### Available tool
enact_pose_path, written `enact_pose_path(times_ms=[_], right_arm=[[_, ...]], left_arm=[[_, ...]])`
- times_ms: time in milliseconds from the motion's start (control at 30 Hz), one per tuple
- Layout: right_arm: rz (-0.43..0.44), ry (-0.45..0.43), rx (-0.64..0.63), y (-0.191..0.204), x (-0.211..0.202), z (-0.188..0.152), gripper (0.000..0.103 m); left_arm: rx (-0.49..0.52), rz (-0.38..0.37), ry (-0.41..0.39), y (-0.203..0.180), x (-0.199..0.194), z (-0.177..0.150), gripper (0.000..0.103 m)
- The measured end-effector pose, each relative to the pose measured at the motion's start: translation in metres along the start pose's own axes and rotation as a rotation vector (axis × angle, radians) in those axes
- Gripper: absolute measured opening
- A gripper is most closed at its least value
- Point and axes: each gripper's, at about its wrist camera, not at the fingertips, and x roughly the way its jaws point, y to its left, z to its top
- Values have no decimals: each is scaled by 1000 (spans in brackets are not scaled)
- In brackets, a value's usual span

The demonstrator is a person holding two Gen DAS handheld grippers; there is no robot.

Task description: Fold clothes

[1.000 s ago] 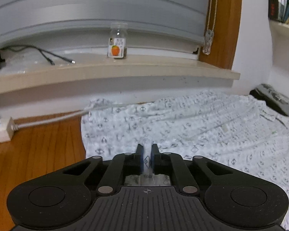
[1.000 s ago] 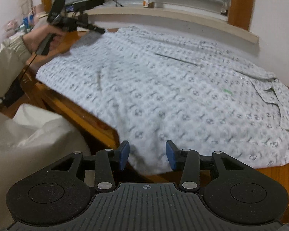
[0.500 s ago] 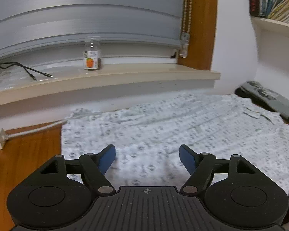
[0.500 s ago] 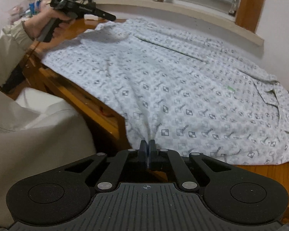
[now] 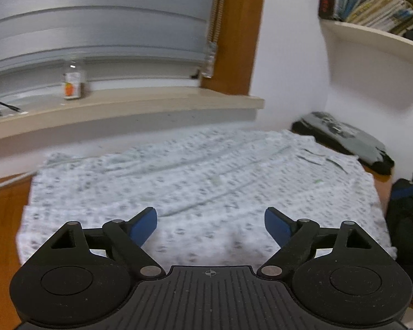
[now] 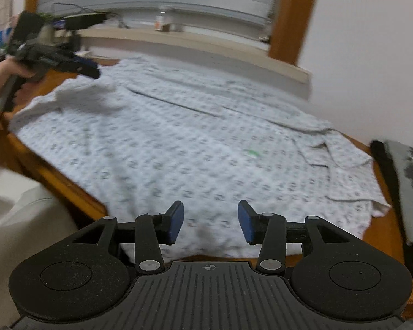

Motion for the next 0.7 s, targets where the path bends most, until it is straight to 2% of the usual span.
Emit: enact_pose_path(times_ms=[200,233,433,700], right_arm=[[-87,15,47,-22,2,-10,47],[-99,16,61,-27,2,-12,49],[-138,16,125,-47,7,-20,51],[-113,15,106,-38,17,-14,53]], left_arm=[[23,-44,55,-27,23,-5,91],[26,-46,62,-31,26,-6,103],[48,-70,61,-50,31,-9,103],[63,-69,78,-57,33,-10,103]])
